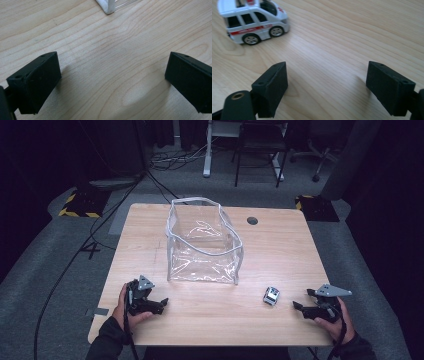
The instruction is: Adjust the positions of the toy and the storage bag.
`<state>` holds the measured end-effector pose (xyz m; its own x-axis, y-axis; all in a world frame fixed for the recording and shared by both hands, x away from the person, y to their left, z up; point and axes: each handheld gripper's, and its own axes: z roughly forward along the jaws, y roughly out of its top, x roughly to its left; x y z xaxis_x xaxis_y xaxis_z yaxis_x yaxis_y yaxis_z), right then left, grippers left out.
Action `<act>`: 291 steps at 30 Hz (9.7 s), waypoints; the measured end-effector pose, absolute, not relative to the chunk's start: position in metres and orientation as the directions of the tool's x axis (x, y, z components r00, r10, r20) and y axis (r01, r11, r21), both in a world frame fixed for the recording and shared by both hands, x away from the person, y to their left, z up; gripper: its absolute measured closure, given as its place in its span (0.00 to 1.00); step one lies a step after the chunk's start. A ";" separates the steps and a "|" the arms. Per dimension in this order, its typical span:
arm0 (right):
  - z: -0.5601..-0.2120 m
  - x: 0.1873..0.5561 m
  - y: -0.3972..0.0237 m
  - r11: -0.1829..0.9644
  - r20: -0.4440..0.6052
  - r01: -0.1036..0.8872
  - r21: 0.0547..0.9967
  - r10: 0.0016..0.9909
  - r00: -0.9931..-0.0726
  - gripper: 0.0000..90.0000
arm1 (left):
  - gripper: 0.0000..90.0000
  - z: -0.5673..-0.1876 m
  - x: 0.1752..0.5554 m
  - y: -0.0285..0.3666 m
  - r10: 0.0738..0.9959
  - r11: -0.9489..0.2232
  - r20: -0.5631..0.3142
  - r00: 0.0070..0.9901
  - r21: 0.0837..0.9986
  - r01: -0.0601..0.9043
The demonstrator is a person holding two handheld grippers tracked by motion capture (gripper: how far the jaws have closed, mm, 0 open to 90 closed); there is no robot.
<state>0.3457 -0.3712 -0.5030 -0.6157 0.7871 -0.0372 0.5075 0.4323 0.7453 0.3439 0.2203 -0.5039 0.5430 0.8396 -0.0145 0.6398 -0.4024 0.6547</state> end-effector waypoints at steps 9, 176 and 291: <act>-0.504 0.342 -0.343 0.473 -0.018 0.475 0.742 0.723 -0.691 0.18 | 0.01 -0.504 0.344 0.220 0.839 -0.403 -0.018 0.544 0.651 0.643; -0.499 0.382 -0.318 0.442 0.027 0.477 0.760 0.711 -0.702 0.34 | 0.14 -0.503 0.315 0.211 0.804 -0.424 -0.024 0.594 0.678 0.600; -0.499 0.415 -0.313 0.392 -0.010 0.505 0.769 0.798 -0.603 0.53 | 0.14 -0.503 0.316 0.211 0.802 -0.428 -0.023 0.597 0.675 0.601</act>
